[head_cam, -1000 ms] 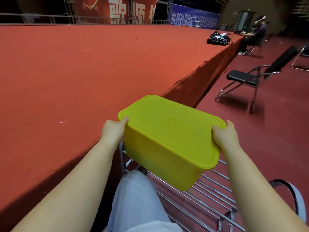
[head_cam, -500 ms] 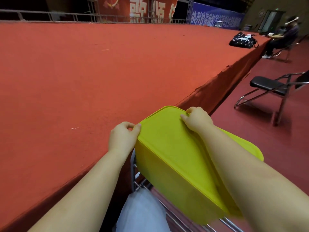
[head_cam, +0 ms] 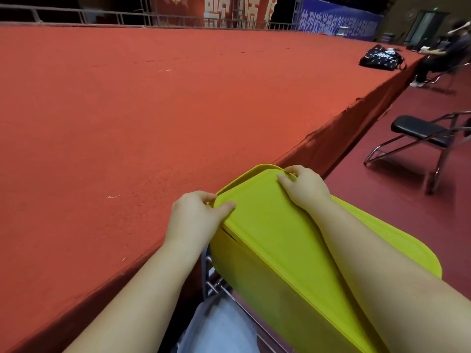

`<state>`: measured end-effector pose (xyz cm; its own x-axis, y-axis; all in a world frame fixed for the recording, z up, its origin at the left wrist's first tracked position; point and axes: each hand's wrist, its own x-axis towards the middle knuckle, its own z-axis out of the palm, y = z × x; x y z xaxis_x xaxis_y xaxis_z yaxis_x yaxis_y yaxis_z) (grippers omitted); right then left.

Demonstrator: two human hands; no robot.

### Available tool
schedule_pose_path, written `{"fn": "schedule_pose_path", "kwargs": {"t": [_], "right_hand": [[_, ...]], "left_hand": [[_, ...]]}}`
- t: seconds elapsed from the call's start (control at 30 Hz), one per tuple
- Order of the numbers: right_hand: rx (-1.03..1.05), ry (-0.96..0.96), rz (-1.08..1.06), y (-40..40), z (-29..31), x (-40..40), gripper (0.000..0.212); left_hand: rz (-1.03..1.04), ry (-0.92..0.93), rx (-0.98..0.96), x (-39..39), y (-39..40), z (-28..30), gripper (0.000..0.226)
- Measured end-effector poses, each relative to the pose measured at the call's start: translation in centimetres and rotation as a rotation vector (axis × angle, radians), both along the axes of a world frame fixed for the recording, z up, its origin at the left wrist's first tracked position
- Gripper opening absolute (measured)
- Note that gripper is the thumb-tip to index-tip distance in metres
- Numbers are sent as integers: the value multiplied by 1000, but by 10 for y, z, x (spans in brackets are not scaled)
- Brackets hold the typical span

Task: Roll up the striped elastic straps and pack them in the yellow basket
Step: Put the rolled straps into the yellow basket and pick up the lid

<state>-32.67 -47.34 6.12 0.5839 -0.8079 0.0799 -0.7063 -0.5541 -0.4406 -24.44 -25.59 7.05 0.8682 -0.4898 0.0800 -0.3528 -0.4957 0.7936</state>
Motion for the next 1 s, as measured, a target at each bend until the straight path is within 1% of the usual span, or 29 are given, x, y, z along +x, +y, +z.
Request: {"fn": "schedule_pose_path", "kwargs": {"t": [0.1, 0.17, 0.2, 0.3, 0.37, 0.4, 0.5, 0.63, 0.73, 0.8, 0.9, 1.0], "right_hand": [[15, -28, 17, 3, 3, 0, 48], [5, -51, 29, 3, 9, -2, 47], [-8, -68, 37, 2, 13, -2, 47], [-45, -106, 58, -5, 25, 3, 45], [-47, -99, 70, -9, 30, 11, 45], [-45, -91, 77, -11, 31, 15, 45], [-28, -71, 81, -13, 30, 28, 41], [6, -52, 56, -15, 19, 34, 35], [-77, 20, 10, -15, 13, 37, 34], [-117, 68, -5, -16, 11, 38, 34], [-20, 1, 18, -18, 10, 41, 33], [16, -17, 51, -19, 11, 46, 31]], "left_hand": [[-37, 219, -178, -1, -6, 4, 28], [-28, 457, -349, 0, -10, 7, 22], [-9, 540, -417, 0, -11, 8, 18], [42, 629, -535, 3, -13, 7, 21], [44, 597, -551, 5, -12, 7, 26], [39, 541, -524, 7, -11, 7, 27], [1, 339, -364, 13, -10, 4, 29], [-14, 165, -192, 17, -10, -2, 28], [3, 27, -76, 16, -11, -4, 28], [8, -28, -57, 13, -11, -4, 28], [16, -60, -57, 13, -10, -5, 29], [42, -73, -70, 13, -9, -8, 29]]}}
